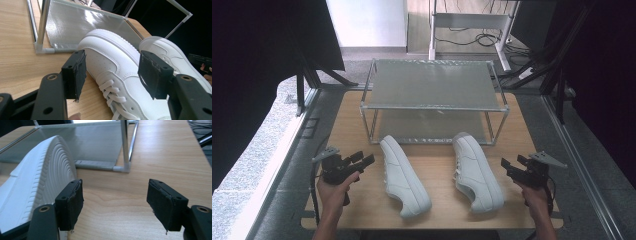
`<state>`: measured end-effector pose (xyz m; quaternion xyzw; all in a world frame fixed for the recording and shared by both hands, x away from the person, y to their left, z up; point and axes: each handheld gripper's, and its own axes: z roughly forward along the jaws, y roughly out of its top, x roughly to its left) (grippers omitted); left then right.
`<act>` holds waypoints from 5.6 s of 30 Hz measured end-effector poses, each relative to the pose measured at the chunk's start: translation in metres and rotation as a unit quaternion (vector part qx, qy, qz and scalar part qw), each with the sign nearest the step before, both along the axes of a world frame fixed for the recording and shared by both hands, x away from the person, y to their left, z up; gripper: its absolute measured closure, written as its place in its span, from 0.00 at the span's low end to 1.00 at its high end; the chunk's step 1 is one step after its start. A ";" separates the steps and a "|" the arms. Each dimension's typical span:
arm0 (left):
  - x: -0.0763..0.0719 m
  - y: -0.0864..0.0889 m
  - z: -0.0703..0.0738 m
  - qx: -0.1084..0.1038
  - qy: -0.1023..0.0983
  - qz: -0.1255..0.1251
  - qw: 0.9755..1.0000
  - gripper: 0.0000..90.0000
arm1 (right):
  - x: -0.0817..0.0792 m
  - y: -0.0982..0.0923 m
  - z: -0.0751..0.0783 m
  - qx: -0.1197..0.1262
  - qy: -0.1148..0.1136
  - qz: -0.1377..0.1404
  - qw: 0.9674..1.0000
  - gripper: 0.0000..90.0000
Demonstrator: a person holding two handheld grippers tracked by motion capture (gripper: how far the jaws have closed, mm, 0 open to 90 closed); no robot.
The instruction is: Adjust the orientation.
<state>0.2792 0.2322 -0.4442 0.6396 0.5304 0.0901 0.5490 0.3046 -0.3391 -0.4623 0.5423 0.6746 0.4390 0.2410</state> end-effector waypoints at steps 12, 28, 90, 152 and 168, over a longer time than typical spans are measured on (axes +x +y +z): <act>-0.001 0.000 0.000 -0.003 0.006 -0.008 1.000 0.53 | -0.003 -0.004 0.002 0.005 0.000 -0.006 1.000 0.36; -0.003 -0.001 0.003 -0.003 0.016 -0.003 1.000 0.96 | -0.007 -0.003 0.006 0.004 -0.028 -0.025 0.999 0.39; 0.019 -0.095 -0.006 0.048 0.051 -0.104 0.992 1.00 | -0.008 0.005 0.000 -0.014 -0.008 -0.028 0.999 0.38; 0.002 -0.177 -0.005 0.115 0.046 -0.220 0.968 1.00 | -0.006 0.002 -0.008 -0.017 -0.001 -0.041 0.999 0.38; 0.009 -0.187 -0.019 0.141 0.059 -0.225 0.962 1.00 | -0.006 0.005 -0.010 -0.027 0.005 -0.034 0.999 0.37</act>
